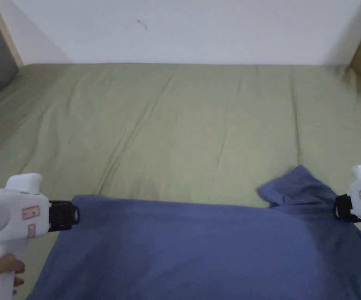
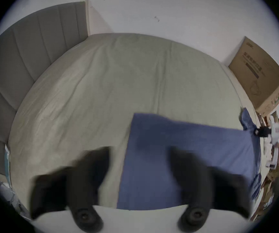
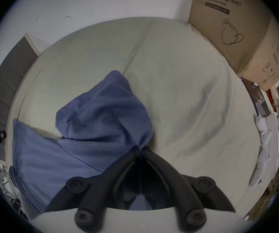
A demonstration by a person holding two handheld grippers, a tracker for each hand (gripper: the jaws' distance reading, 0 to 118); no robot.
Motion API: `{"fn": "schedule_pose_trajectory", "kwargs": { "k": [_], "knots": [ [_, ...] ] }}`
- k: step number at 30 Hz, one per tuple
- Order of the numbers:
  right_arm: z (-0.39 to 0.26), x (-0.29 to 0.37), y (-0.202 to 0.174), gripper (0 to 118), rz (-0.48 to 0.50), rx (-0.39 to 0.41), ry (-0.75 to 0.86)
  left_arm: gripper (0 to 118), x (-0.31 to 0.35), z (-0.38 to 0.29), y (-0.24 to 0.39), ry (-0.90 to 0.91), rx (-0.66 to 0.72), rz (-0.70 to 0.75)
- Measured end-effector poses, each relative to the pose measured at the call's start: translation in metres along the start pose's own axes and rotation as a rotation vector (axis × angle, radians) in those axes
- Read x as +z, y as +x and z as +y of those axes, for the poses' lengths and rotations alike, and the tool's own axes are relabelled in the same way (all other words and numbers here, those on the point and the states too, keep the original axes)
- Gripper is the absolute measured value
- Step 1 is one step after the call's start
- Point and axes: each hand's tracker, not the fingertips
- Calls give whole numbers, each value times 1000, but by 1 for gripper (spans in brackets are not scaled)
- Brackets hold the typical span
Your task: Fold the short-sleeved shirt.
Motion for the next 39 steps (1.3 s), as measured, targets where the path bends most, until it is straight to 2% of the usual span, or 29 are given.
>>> {"fn": "schedule_pose_trajectory", "kwargs": {
  "k": [1, 2, 4, 8, 9, 12, 14, 15, 16, 17, 24, 29, 34, 39],
  "knots": [
    [-1, 0, 0, 0, 2, -1, 3, 92, -11, 10, 0, -28, -1, 14],
    [-1, 1, 1, 0, 3, 0, 4, 89, -18, 18, 0, -15, 0, 2],
    [-1, 1, 2, 0, 6, -3, 1, 93, -38, 32, 0, -54, 19, 23],
    [0, -3, 5, 0, 6, 6, -7, 93, -77, 45, 4, -101, 25, 28],
    [-1, -5, 4, 0, 4, 8, -9, 89, -85, 46, 5, -118, 24, 38],
    [-1, -7, 3, 0, 1, 14, -15, 70, -103, 42, 11, -188, -6, 75],
    [-2, -5, 2, 0, 2, 14, -17, 53, -92, 49, 18, -156, -93, 77],
    [-2, -4, 2, 0, 2, 14, -15, 45, -85, 52, 20, -159, -72, 93],
    [-1, -1, 3, 0, 2, 13, -11, 13, -79, 53, 18, -138, -76, 85],
    [0, 3, 4, 0, 17, 4, -5, 1, -73, 56, 19, -132, -47, 71],
    [-5, 53, 7, 0, 14, 0, 42, 1, -20, 47, 29, -78, -82, 30],
    [-34, 108, 11, 0, 13, 27, 86, 1, 47, 29, 23, -8, -104, 8],
    [-106, 154, 10, 0, 24, 8, 105, 1, 113, -28, 0, 54, -80, -26],
    [-199, 168, 9, 0, 32, 2, 43, 1, 133, -111, -22, -40, -131, -19]
  ]
}}
